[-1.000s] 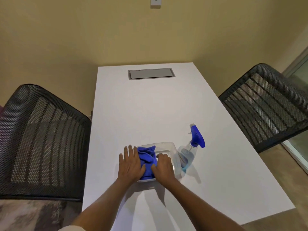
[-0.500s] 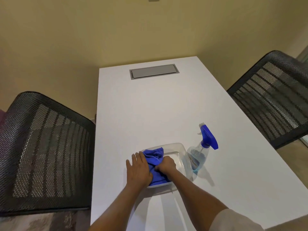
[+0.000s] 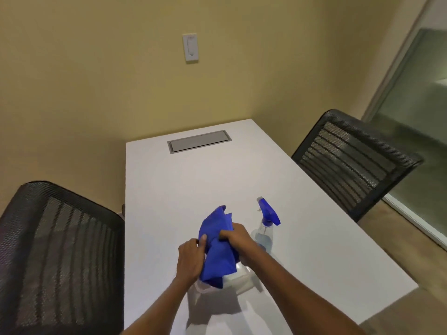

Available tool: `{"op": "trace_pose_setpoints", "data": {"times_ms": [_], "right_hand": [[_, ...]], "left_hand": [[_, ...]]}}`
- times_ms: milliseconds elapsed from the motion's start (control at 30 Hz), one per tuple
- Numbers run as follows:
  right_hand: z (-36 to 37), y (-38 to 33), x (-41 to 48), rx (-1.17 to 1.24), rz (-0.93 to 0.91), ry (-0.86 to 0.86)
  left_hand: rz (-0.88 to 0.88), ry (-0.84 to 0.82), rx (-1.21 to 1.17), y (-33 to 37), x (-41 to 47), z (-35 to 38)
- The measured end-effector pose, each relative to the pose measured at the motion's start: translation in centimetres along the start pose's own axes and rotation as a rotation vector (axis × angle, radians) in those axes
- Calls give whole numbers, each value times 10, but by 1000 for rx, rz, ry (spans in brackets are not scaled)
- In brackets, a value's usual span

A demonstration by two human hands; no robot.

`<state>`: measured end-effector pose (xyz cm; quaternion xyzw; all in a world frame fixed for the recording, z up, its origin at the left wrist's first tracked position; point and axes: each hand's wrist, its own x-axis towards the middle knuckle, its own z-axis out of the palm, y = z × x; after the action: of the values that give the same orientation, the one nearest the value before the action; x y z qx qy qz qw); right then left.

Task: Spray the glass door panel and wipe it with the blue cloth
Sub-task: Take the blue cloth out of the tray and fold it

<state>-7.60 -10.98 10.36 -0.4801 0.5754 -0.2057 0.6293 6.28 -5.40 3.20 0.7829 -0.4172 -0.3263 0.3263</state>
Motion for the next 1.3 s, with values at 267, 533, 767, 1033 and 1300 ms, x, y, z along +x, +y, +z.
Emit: {"op": "trace_pose_setpoints", "data": {"times_ms": [267, 533, 767, 1033, 1300], "right_hand": [[-21, -57, -79, -54, -72, 49], [-96, -73, -197, -11, -385, 34], [-158, -57, -325, -249, -420, 130], [-181, -13, -518, -461, -385, 287], [-160, 48, -678, -571, -140, 732]], "left_hand": [[129, -457, -597, 102, -38, -1], [328, -487, -627, 146, -106, -11], [501, -968, -580, 221, -165, -28], [687, -1636, -312, 292, -299, -6], [1133, -1767, 195, 324, -477, 26]]}}
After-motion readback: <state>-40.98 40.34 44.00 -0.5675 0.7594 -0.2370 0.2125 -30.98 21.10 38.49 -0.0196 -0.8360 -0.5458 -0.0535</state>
